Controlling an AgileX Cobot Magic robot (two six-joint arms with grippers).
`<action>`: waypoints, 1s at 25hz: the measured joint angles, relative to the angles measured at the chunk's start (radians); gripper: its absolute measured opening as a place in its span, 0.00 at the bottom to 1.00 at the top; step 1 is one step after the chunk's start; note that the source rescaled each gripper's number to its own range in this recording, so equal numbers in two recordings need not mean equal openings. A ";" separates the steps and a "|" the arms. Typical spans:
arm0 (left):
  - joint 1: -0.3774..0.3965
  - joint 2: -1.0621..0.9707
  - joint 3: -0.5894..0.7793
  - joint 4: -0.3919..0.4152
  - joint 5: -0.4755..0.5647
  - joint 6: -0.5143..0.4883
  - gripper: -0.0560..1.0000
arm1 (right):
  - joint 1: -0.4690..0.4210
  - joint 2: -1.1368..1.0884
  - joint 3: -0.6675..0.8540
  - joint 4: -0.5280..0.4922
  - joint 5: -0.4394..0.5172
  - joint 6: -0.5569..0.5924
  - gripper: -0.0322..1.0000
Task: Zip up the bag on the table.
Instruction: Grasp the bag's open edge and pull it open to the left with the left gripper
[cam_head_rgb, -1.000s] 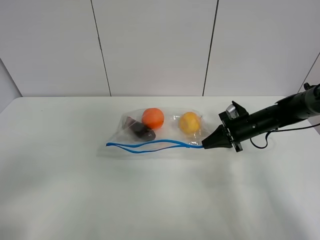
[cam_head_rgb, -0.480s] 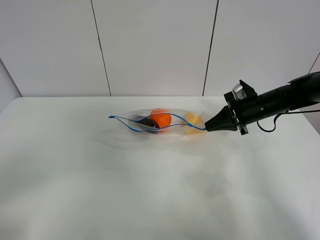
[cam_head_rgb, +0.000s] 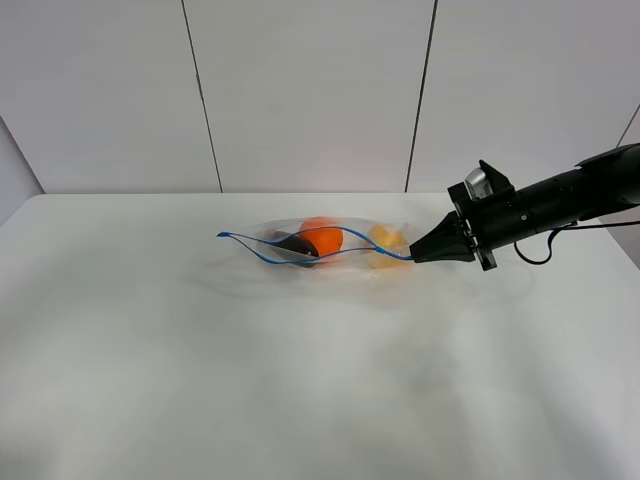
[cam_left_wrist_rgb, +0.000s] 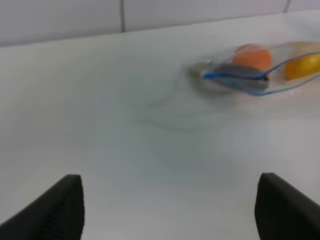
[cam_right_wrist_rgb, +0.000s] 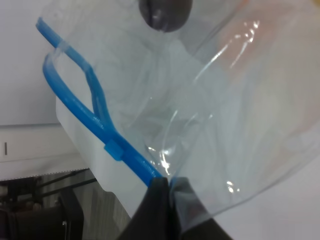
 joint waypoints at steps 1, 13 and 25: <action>0.000 0.088 -0.033 -0.037 -0.025 0.044 1.00 | 0.000 0.000 0.000 0.000 0.000 0.002 0.03; -0.140 0.814 -0.265 -0.634 -0.208 0.650 1.00 | 0.000 0.000 0.000 -0.004 0.001 0.017 0.03; -0.576 1.084 -0.284 -0.699 -0.592 1.089 0.99 | 0.000 0.000 0.000 -0.009 0.000 0.041 0.03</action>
